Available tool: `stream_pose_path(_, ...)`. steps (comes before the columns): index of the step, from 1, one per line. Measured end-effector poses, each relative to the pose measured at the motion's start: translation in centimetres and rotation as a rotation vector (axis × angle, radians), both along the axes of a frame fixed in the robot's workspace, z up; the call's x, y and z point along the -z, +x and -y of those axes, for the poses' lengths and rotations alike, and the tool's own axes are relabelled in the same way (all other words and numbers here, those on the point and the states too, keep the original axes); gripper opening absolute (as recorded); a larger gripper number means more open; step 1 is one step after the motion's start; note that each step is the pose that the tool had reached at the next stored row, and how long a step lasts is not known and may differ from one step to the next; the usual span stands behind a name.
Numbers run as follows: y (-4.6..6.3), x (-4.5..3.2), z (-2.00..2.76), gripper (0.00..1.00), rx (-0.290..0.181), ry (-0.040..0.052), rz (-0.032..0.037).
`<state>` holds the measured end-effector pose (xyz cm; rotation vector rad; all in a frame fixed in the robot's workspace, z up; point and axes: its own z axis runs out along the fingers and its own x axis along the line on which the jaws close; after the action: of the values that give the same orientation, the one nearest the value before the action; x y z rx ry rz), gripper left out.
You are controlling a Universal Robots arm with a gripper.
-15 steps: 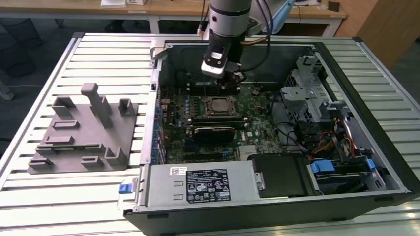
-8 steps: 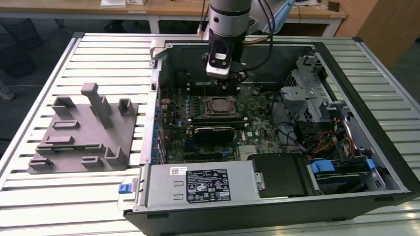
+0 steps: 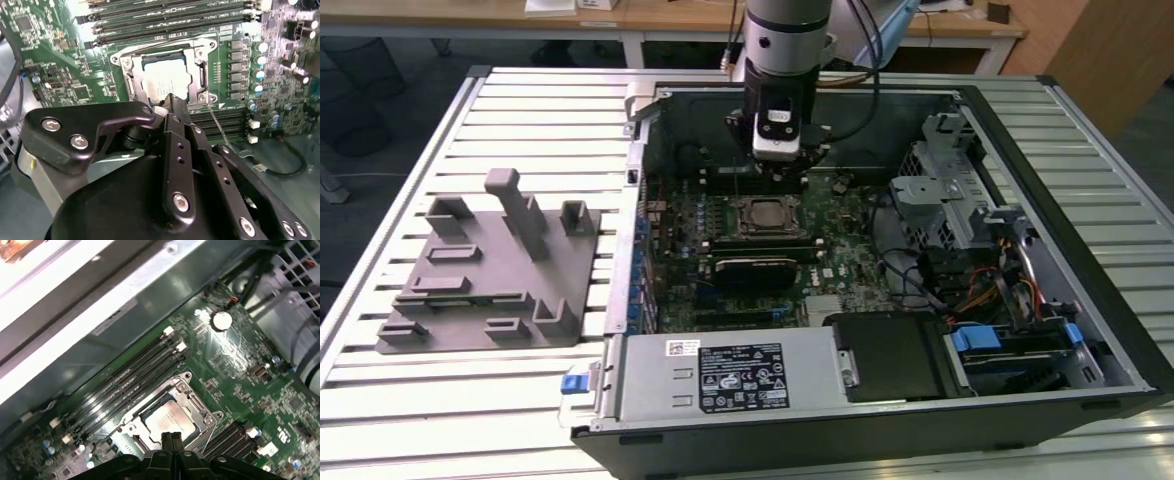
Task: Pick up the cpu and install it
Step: 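Install the first cpu locking lever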
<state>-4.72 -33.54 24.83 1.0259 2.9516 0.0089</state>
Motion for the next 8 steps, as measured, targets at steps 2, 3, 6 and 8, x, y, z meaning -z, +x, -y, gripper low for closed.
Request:
stream_pose_path(2,0.0,0.0,0.0,0.11,-0.012,0.0,0.0)
stream_pose_path(3,0.0,0.0,0.0,0.11,-0.015,-0.0001,-0.0001)
stream_pose_path(6,0.0,0.02,0.0,0.11,-0.03,-0.0001,0.0)
stream_pose_path(8,0.0,0.03,0.0,0.11,-0.056,-0.0001,0.0)
